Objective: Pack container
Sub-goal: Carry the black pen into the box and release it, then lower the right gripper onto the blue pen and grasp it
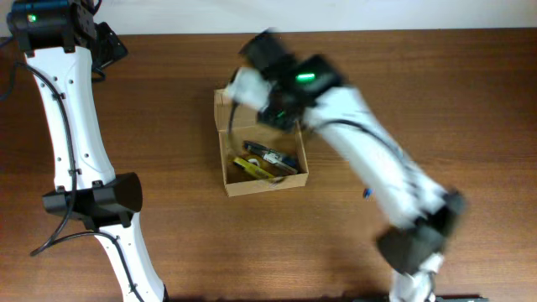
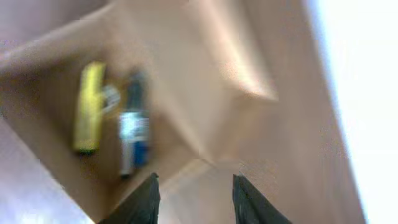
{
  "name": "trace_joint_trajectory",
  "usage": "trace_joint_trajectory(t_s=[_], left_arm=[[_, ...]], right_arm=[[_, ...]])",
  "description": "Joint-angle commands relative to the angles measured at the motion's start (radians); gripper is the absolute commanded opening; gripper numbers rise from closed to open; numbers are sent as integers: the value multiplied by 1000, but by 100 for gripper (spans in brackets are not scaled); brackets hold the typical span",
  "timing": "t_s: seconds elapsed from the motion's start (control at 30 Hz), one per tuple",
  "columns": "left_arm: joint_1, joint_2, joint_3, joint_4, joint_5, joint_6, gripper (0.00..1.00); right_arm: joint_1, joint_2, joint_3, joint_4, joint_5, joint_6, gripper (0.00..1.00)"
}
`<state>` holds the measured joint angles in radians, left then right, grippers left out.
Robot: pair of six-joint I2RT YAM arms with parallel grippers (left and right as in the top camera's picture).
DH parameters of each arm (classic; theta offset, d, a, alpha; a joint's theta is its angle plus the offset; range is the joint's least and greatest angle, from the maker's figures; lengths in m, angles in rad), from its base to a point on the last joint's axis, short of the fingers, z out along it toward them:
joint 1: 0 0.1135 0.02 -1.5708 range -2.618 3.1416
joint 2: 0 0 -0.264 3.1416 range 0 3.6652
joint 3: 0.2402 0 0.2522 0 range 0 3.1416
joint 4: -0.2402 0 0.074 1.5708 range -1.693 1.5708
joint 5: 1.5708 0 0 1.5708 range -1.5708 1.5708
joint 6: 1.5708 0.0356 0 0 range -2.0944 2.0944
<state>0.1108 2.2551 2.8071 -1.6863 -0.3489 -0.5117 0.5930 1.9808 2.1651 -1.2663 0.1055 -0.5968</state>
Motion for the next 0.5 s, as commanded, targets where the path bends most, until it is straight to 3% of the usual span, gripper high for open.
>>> trace_joint_trajectory(t_s=[0.0, 0.07, 0.2, 0.33, 0.47], left_arm=[[3, -32, 11, -1, -11, 13, 100], [3, -32, 11, -1, -11, 13, 100], [3, -32, 11, -1, -11, 13, 100], [3, -32, 11, -1, -11, 13, 100], [3, -32, 11, -1, -11, 13, 100]], right_arm=[[-223, -191, 31, 18, 39, 259, 41], [-407, -217, 31, -23, -26, 446, 45], [-605, -195, 3, -161, -153, 550, 40], [-716, -172, -112, -210, -170, 707, 23], [-764, -172, -319, -131, -231, 802, 22]])
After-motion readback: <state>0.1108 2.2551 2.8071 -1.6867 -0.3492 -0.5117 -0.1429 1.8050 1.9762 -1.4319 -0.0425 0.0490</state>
